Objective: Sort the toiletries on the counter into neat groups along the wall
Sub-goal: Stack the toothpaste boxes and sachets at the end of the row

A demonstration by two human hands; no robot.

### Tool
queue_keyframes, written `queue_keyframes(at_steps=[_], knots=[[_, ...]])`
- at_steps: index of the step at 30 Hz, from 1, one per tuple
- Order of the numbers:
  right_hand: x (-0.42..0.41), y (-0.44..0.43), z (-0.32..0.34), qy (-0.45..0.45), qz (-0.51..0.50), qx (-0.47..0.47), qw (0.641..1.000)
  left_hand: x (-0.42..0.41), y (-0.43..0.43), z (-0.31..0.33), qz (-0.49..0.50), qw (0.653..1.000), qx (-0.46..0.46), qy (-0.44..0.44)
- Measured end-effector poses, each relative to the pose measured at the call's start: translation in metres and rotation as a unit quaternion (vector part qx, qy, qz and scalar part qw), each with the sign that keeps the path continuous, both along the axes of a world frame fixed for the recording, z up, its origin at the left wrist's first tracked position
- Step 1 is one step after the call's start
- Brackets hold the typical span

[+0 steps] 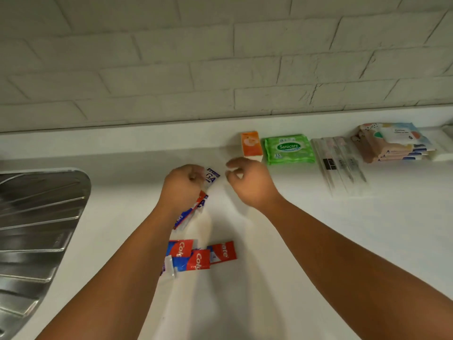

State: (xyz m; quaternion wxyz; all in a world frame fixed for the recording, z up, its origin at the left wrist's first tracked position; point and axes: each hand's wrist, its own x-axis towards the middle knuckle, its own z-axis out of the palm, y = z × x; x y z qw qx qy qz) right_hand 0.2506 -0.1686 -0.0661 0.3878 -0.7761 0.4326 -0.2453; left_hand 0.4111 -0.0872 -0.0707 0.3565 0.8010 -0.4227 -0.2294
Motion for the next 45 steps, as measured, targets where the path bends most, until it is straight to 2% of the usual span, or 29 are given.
queue_keyframes(at_steps=[6, 10, 13, 18, 25, 30, 36, 45], knots=[[0.003, 0.058, -0.028, 0.089, 0.036, 0.007, 0.995, 0.021, 0.046, -0.030, -0.030, 0.993, 0.061, -0.093], [0.016, 0.071, -0.044, 0.146, 0.042, -0.012, 0.988, 0.029, 0.059, -0.050, -0.099, 0.977, 0.082, -0.169], [0.030, 0.068, -0.048, 0.160, 0.058, -0.036, 0.985, 0.031, 0.069, -0.058, -0.117, 0.971, 0.081, -0.190], [0.067, 0.041, -0.048, 0.150, 0.069, -0.063, 0.984, 0.032, 0.095, -0.060, -0.155, 0.971, 0.066, -0.171], [0.093, 0.028, -0.076, 0.307, 0.145, -0.085, 0.937, 0.036, 0.120, -0.052, -0.205, 0.967, 0.121, -0.094], [0.062, 0.058, -0.087, 0.268, 0.135, -0.132, 0.945, 0.049, 0.129, -0.046, -0.198, 0.966, 0.127, -0.108], [0.018, 0.095, -0.091, 0.255, 0.109, -0.137, 0.951, 0.064, 0.135, -0.046, -0.170, 0.969, 0.132, -0.120], [-0.016, 0.135, -0.096, 0.209, 0.068, -0.124, 0.968, 0.056, 0.121, -0.048, -0.087, 0.991, 0.098, 0.036]])
